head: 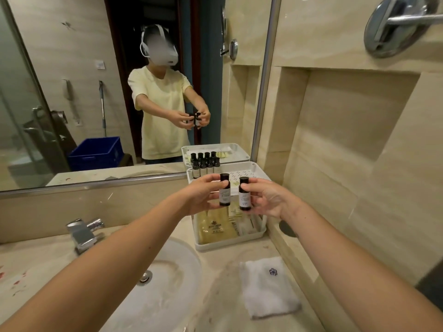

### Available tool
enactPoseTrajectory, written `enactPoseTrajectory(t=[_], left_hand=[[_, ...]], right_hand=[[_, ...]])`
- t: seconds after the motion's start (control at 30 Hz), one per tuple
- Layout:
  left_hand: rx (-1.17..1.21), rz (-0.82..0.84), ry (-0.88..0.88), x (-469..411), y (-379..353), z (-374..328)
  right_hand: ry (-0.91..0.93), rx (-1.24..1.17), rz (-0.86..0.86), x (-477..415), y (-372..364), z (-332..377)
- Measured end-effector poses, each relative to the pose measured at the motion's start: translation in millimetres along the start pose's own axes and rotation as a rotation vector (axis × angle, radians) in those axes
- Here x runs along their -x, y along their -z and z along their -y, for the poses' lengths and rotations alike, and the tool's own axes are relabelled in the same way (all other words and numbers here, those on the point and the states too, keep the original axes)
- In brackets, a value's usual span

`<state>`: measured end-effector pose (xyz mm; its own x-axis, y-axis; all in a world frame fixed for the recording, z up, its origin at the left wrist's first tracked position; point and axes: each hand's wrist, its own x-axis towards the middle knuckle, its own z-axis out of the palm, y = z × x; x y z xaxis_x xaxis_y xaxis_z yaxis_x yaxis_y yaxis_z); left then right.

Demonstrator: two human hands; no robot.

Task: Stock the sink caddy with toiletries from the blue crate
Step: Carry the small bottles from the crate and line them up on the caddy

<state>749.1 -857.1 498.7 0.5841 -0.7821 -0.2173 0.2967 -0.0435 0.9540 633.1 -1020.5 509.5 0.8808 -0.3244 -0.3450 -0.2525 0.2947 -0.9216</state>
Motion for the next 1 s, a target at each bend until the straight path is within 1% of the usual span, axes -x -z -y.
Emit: enactPoseTrajectory(t=[0.1,0.2,0.37,0.47,0.6,0.73,0.83,0.9,1.0], left_hand=[[-0.014,-0.028,-0.009,-35,0,-12],[-0.056,-0.094,-0.02,-75,2,-21],[-0.25,-0.215,-0.084,-140,10,-29],[-0.439,-0.295,-0.142,-174,18,-29],[-0.817,-0.358,-0.211,-209,25,-27],[-1.125,-0.371,-0.239,-232,31,-28],[-1.32,-0.391,-0.274,-243,36,-29],[-1.443,-0.404,-0.322,-248,39,-29],[-1.616,-0.413,-0.441,-252,45,-30]], right_hand=[[0.003,0.023,0.009,-33,14,20],[0.006,0.07,0.018,-71,25,38],[0.042,0.131,0.002,-139,42,56],[0.066,0.231,-0.046,-174,50,63],[0.083,0.342,-0.081,-212,60,65],[0.097,0.485,-0.095,-237,64,64],[0.156,0.621,-0.097,-250,67,62],[0.207,0.691,-0.095,-257,68,59],[0.254,0.759,-0.088,-269,68,57]])
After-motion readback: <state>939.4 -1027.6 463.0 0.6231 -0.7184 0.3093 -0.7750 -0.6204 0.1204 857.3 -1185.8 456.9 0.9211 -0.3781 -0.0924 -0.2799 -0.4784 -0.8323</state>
